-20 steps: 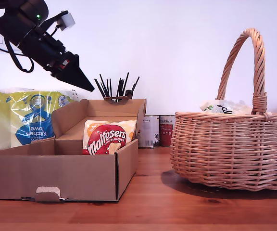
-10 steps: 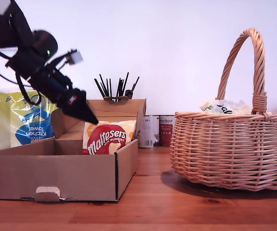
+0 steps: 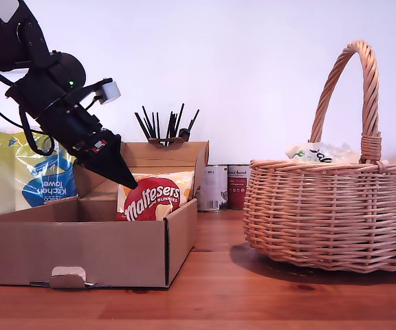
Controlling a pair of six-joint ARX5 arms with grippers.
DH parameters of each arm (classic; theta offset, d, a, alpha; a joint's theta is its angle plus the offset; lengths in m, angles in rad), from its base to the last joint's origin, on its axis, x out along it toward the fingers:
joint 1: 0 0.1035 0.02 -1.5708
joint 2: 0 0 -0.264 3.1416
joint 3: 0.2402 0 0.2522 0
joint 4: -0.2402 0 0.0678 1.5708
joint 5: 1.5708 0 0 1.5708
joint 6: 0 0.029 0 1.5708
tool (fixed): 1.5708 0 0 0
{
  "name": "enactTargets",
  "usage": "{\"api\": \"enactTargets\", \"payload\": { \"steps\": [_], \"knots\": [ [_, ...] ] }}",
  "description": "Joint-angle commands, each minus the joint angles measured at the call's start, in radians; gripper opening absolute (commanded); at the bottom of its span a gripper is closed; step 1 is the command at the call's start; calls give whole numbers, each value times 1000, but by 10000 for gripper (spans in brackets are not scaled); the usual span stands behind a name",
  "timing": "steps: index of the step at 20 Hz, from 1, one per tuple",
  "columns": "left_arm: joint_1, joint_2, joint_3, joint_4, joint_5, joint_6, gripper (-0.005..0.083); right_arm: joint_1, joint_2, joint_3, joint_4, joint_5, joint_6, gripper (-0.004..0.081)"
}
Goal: Move the bags of Easter eggs from the cardboard box on the left into the woven basket on the right side.
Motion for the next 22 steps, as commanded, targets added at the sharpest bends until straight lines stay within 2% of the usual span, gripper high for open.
{"api": "enactTargets", "payload": {
  "steps": [1, 3, 13, 15, 17, 19, 20, 22],
  "knots": [
    [-8, 11, -10, -26, 28, -6, 783, 3, -2, -8, 8, -1, 1, -13],
    [-27, 11, -10, -71, 63, -6, 783, 3, -2, -8, 8, -1, 1, -12],
    [-158, 11, -10, -153, 55, -7, 774, 3, -2, -8, 8, -1, 0, -13],
    [-167, 11, -10, -163, 52, -20, 688, 3, -2, -8, 8, 0, 0, -13],
    [-172, 11, -10, -172, 73, -42, 526, 3, -2, -8, 8, 0, 0, -13],
    [-172, 11, -10, -193, 132, -50, 373, 3, -2, -8, 8, 0, 0, -13],
    [-172, 11, -10, -206, 175, -51, 323, 3, -2, -8, 8, 0, 0, -13],
    [-172, 11, -10, -231, 264, -51, 307, 3, -2, -8, 8, 0, 0, -13]
  ]
}}
